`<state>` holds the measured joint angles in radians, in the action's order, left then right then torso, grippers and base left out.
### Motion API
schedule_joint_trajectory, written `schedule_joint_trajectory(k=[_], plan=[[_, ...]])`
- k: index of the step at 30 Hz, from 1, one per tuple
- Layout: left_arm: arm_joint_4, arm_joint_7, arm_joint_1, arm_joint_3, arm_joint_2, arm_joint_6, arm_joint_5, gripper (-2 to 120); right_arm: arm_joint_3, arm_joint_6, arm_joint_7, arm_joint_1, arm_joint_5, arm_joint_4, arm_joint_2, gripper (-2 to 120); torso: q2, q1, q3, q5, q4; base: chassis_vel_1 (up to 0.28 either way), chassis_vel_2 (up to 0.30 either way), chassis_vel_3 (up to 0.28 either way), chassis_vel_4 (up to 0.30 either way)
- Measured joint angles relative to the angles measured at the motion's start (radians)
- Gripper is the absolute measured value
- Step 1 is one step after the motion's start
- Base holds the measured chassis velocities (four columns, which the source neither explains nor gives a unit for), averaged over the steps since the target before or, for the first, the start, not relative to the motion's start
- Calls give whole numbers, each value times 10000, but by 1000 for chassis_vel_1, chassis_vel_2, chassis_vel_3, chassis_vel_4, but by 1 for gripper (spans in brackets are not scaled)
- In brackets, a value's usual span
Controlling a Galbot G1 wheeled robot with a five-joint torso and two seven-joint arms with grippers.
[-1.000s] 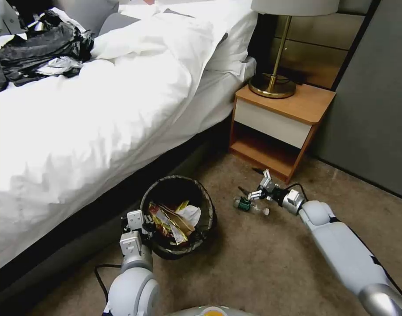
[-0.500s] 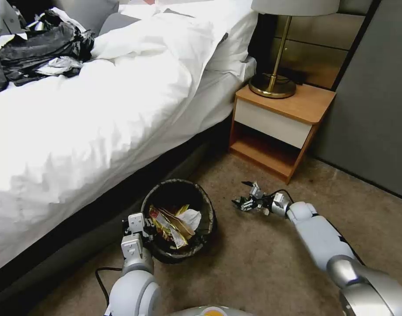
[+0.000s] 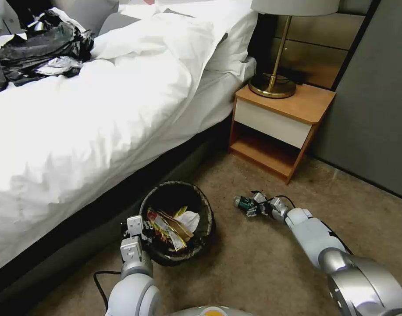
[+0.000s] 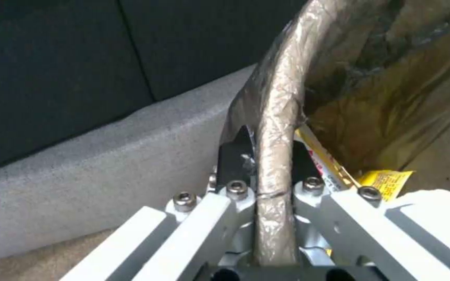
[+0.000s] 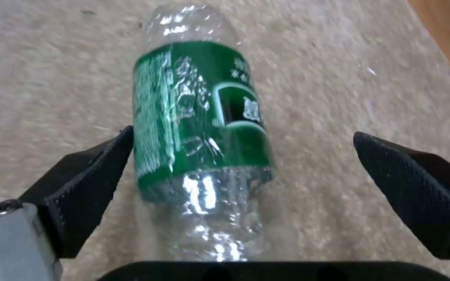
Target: Pick up the trash bin, then pick up the garbage from the floor and place it into the trash bin.
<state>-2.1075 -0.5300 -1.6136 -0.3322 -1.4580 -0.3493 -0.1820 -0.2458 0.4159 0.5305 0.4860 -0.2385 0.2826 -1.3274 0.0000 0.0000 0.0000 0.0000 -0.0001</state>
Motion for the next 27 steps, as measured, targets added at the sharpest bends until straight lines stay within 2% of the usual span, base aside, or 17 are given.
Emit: schedule_joint_trajectory(k=[5, 11, 14, 15, 18, 21, 22, 23, 27], plan=[[12, 0, -108, -33, 6, 34, 49, 0, 0, -669, -648, -151, -70, -247, -106, 100, 0, 0, 0, 0, 1, 0, 0, 0, 0], [-61, -2, -212, -83, 14, 64, 67, 0, 0, -1041, -820, -170, 67, -400, -195, 99, 0, 0, 0, 0, 0, 0, 0, 0, 0], [-85, -2, -219, -85, -2, 81, 96, 0, -24, -1110, -832, -28, 252, -397, -238, 88, 0, 0, -1, 0, 0, 0, 0, 0, 0], [-85, -2, -219, -85, -2, 81, 96, 0, -24, -1110, -832, -28, 252, -397, -238, 88, 0, 0, -1, 0, 0, 0, 0, 0, 0], [-86, -2, -185, -73, -4, 83, 99, 0, -43, -1069, -1015, 159, 353, -246, -263, 73, 1, -1, -1, -1, -1, 0, 0, 0, 0], [-83, -2, -151, -71, -3, 83, 99, 0, -48, -1048, -1087, 244, 365, -103, -262, 67, 1, -1, -1, 0, 1, 0, 0, 0, 0], [-51, -2, -115, -60, -9, 85, 98, 0, -52, -1055, -1168, 338, 476, 52, -252, 58, 0, -1, -1, 3, 3, 0, 0, 0, 0], [-51, -2, -115, -60, -9, 85, 98, 0, -52, -1055, -1168, 338, 476, 52, -252, 58, 0, -1, -1, 3, 3, 0, 0, 0, 0], [21, -2, 4, -33, -15, 85, 46, 0, -58, -1110, -1316, 500, 895, 273, -243, 41, 0, 0, 0, 0, 0, 0, 0, 0, 0]])
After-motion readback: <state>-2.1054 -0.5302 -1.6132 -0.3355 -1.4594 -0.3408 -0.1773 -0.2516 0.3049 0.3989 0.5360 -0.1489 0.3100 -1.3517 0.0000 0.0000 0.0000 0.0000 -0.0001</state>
